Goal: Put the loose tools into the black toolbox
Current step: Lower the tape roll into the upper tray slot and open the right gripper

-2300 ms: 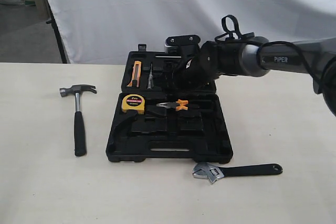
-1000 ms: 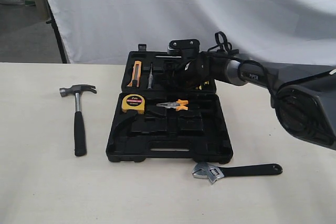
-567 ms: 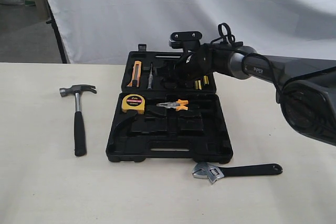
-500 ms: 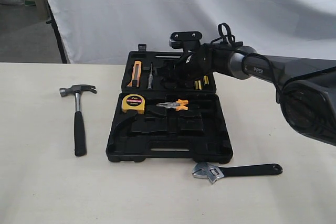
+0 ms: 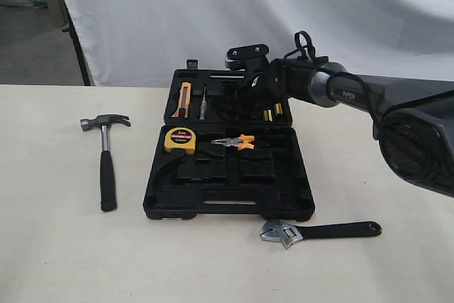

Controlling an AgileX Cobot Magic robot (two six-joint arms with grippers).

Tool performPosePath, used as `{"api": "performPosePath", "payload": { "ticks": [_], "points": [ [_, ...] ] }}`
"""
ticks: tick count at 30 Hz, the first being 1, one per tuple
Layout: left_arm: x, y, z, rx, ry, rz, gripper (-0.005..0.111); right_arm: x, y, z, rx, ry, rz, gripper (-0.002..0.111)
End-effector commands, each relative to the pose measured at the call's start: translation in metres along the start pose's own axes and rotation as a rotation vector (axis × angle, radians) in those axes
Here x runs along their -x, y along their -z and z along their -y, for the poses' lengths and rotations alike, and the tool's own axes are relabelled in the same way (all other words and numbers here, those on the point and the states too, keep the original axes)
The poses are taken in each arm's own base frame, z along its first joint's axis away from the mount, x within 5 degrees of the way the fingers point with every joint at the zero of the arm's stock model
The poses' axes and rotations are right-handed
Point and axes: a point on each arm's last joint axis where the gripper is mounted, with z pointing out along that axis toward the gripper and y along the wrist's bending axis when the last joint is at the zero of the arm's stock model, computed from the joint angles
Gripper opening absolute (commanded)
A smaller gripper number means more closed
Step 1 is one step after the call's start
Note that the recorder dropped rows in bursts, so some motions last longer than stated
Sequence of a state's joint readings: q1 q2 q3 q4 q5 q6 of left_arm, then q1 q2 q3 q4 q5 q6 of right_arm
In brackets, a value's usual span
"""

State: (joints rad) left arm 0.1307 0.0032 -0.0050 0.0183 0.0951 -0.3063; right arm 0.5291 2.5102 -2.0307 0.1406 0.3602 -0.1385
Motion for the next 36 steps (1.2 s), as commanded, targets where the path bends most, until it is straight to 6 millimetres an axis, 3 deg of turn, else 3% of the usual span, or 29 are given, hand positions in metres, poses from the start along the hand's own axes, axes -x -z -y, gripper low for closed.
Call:
{"api": "performPosePath", "payload": {
  "ticks": [1,3,12,14,19,21,36],
  "points": [
    [0.0021,0.0004,-0.0009,0.021,0.0,0.02,0.001,0.003,0.0024,-0.0058,0.004,0.127,0.004,0.008],
    [0.0021,0.0004,-0.0009,0.021,0.0,0.02,0.001,0.0025,0.002,-0.0068,0.006,0.132,0.003,-0.001],
    [0.0021,0.0004,-0.0009,0.021,0.0,0.02,0.001,0.0025,0.001,-0.0068,0.006,0.07,0.013,0.0],
    [0.0021,0.0004,-0.0009,0.021,0.0,0.02,0.001,0.0028,0.001,-0.0068,0.006,0.068,0.015,0.004],
    [0.0021,0.0004,-0.0009,0.021,0.0,0.02,0.001,0.0016,0.0012,-0.0007,-0.003,0.02,0.002,0.033],
    [0.0021,0.0004,-0.0009,0.021,0.0,0.02,0.001,0.0015,0.0012,0.0004,-0.003,0.009,0.001,0.039],
    [0.0021,0.0004,-0.0009,0.021,0.0,0.02,0.001,0.0022,0.0013,0.0022,-0.011,0.019,0.008,0.04]
  ]
}}
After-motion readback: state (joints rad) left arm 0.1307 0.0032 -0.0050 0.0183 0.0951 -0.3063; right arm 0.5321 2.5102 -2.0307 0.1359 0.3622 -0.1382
